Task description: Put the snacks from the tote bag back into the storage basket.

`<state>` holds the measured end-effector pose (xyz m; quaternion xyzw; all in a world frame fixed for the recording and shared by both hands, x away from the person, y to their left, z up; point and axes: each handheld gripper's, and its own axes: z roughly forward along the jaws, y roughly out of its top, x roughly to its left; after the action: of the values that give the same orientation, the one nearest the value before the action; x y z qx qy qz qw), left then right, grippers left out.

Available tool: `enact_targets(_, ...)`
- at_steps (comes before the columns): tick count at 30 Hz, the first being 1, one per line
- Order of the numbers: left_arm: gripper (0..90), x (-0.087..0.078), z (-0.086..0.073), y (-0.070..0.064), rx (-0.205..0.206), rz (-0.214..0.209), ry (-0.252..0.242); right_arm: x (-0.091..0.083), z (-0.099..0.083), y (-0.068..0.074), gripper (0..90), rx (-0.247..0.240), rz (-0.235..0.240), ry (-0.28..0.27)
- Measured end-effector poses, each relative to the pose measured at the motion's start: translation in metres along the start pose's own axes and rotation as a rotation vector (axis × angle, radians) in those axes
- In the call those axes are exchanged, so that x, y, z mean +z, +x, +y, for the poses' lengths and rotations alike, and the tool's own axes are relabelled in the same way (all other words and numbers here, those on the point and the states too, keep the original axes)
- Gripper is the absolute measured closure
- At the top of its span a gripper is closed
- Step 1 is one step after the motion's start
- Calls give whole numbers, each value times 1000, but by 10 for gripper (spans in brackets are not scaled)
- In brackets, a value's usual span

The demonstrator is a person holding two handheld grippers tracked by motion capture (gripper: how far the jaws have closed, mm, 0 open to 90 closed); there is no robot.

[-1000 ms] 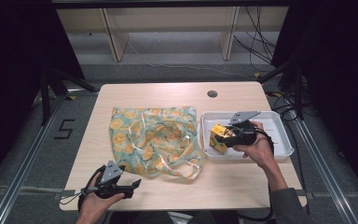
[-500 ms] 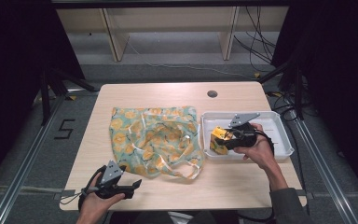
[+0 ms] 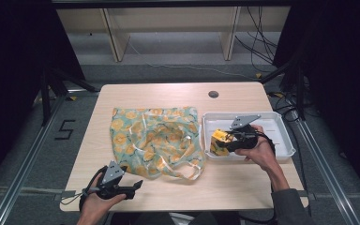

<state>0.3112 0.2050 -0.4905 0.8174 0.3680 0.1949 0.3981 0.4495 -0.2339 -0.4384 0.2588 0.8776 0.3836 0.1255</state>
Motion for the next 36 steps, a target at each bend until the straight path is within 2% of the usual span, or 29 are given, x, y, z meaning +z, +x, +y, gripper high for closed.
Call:
enact_targets(1,210,0,1,-1,-11,9,1,0,-1,1,515,14,0,1)
enact_targets(2,210,1,1,0,-4,-1,6,0,-1,1,515,2,-10,-8)
enact_targets(3,210,2,1,0,-8,-1,0,-1,-1,1,514,-10,5,4)
enact_targets(4,210,2,0,-2,-36,-1,0,-2,-1,0,512,-10,2,7)
enact_targets(6,210,1,0,0,-4,-3,7,-1,-2,-1,506,3,-6,-11)
enact_targets(8,210,3,1,-2,-30,2,-23,-5,-2,0,499,18,-13,-11)
enact_targets(9,210,2,1,-1,-25,-5,4,-8,-2,-1,497,24,-14,-26)
enact_targets(10,210,3,0,-2,-28,1,4,-10,-1,0,500,51,-17,-46)
enact_targets(11,210,2,0,-1,-9,-2,14,-13,0,-3,502,34,-27,-72)
enact_targets(12,210,2,0,0,5,-1,13,-16,1,-2,501,51,-24,-66)
enact_targets(13,210,2,1,-1,4,-2,15,-18,1,1,498,64,-30,-73)
enact_targets(14,210,3,1,-1,-3,0,9,-20,2,1,488,43,-41,-87)
enact_targets(17,210,2,0,0,5,1,13,-27,4,3,480,55,-54,-93)
enact_targets(18,210,3,1,-1,-13,2,-2,-29,4,4,480,68,-65,-107)
enact_targets(19,210,4,1,-3,-50,-3,-24,-31,3,3,480,58,-76,-119)
enact_targets(20,210,2,1,-1,-19,-3,-3,-33,3,6,481,74,-70,-124)
enact_targets(21,210,2,1,-1,-3,3,-7,-36,3,5,495,65,-68,-129)
enact_targets(23,210,3,1,-4,-33,0,-21,-41,1,9,527,116,-82,-140)
enact_targets(24,210,3,1,-3,-27,-3,-23,-43,0,11,542,125,-86,-143)
enact_targets(25,210,2,2,-1,3,-3,-5,-45,-1,12,571,111,-89,-153)
enact_targets(26,210,2,2,-2,-17,-1,-9,-47,-2,13,594,93,-85,-161)
enact_targets(27,210,3,1,-4,-48,2,-37,-49,-3,15,635,107,-88,-161)
enact_targets(28,210,2,2,-3,-30,3,-32,-51,-4,18,668,109,-80,-161)
enact_targets(29,210,2,2,-3,-21,8,-37,-52,-4,19,708,86,-82,-171)
enact_targets(30,211,0,2,-1,0,6,-16,-54,-5,22,743,98,-83,-168)
enact_targets(32,210,1,2,-1,-3,13,-15,-56,-5,26,826,76,-76,-177)
enact_targets(33,210,1,2,-1,0,5,-12,-57,-5,31,864,104,-70,-166)
enact_targets(34,210,1,2,-1,2,5,-15,-57,-5,31,888,67,-86,-178)
enact_targets(36,211,1,3,-1,0,10,-23,-56,-6,35,900,60,-81,-158)
